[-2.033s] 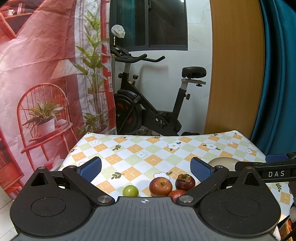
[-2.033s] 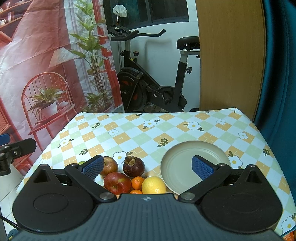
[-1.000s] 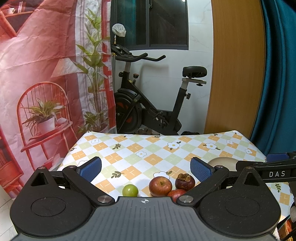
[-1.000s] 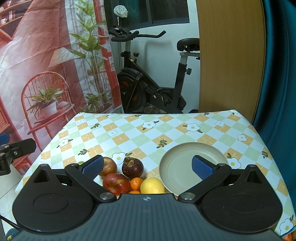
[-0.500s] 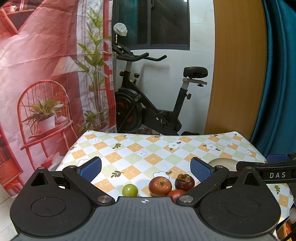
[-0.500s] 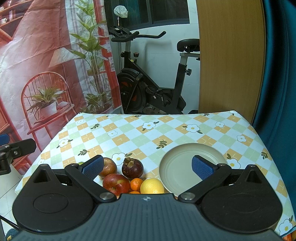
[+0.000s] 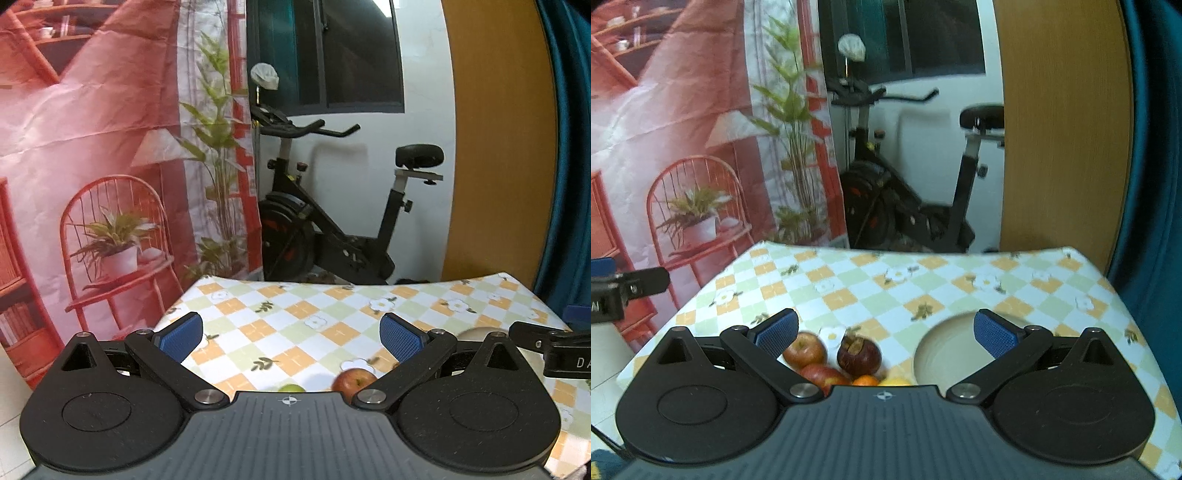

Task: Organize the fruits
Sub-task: 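Move both tools forward over the fruit pile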

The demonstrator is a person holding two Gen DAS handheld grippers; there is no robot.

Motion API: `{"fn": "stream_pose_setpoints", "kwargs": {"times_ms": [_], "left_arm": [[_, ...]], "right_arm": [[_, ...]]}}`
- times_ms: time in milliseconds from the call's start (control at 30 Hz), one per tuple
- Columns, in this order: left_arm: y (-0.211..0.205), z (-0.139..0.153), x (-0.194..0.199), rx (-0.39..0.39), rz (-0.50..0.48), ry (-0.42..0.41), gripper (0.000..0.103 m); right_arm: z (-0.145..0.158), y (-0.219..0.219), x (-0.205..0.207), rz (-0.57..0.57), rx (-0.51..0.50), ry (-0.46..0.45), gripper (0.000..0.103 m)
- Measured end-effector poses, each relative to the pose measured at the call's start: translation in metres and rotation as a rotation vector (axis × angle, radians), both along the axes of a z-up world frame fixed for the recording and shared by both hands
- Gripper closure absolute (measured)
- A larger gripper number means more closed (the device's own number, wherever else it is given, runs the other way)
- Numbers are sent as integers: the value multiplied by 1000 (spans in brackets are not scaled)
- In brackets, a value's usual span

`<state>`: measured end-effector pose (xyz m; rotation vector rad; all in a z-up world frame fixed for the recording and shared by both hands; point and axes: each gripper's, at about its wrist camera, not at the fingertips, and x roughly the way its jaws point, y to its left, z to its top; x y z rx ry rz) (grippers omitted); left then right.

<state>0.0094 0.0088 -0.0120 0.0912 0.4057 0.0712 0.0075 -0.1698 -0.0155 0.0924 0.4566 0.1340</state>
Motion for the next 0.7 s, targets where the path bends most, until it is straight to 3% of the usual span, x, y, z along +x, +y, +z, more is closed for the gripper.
{"fn": "stream_pose_setpoints", "kwargs": {"times_ms": [300, 500, 700], "left_arm": [[11, -26, 16, -21, -19, 22, 6], [26, -51, 28, -80, 2, 103, 11], [37, -68, 25, -171, -43, 129, 13]], "right_arm": [[-47, -1, 7, -16, 73, -166, 0], [-70, 7, 14, 108, 139, -130, 0], [-86, 11, 14, 108, 128, -134, 0]]}}
